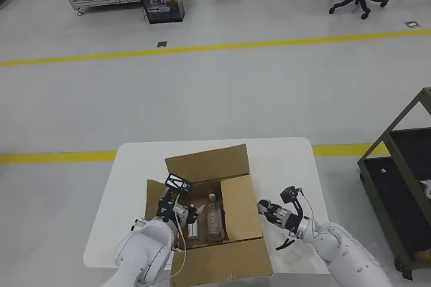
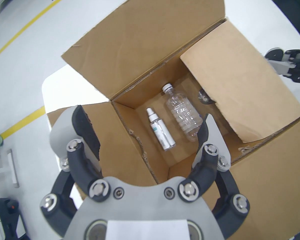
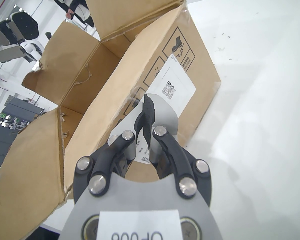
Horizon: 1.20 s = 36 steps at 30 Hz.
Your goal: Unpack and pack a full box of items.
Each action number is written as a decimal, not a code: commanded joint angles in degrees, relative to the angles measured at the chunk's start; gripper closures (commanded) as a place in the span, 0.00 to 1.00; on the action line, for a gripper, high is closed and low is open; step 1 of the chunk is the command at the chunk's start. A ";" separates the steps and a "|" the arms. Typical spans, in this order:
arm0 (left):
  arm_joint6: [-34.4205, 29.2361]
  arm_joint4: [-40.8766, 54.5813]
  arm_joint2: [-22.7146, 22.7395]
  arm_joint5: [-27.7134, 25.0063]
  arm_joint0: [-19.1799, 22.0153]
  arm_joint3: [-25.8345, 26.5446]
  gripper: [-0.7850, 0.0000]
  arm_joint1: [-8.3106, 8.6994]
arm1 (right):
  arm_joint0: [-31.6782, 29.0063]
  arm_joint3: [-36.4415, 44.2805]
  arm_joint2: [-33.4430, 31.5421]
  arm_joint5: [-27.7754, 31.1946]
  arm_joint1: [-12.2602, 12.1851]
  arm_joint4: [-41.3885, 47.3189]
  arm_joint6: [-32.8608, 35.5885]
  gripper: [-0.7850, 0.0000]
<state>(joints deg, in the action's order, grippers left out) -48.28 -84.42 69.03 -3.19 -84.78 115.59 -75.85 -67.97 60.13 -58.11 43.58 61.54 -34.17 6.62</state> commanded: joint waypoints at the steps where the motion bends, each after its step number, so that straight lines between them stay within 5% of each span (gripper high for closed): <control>1: -0.68 0.66 -1.17 -0.68 0.94 -0.77 0.00 -0.12 | -0.39 0.17 -0.01 1.00 -0.06 -0.10 0.67 1.00; 14: -2.51 2.84 -7.39 -4.11 5.52 -5.40 0.00 -0.87 | -1.93 1.47 0.09 3.57 -0.02 -0.44 2.53 1.00; 25: -1.85 3.56 -7.27 -3.94 5.16 -5.93 0.00 -0.87 | -7.63 5.76 -12.29 4.77 -3.53 -2.23 -0.44 1.00; 30: -3.75 29.72 -3.29 3.31 5.52 -8.53 0.00 -1.98 | -10.95 9.71 -15.29 3.89 -4.35 -1.71 0.60 1.00; 36: -6.98 45.81 -1.83 7.96 9.38 -15.27 0.00 -2.68 | -13.40 13.07 -16.83 3.12 -4.70 -0.96 1.46 1.00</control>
<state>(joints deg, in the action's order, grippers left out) -54.84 -40.23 67.33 4.55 -76.05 101.55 -78.49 -81.17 72.88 -74.76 46.74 56.87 -35.22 8.03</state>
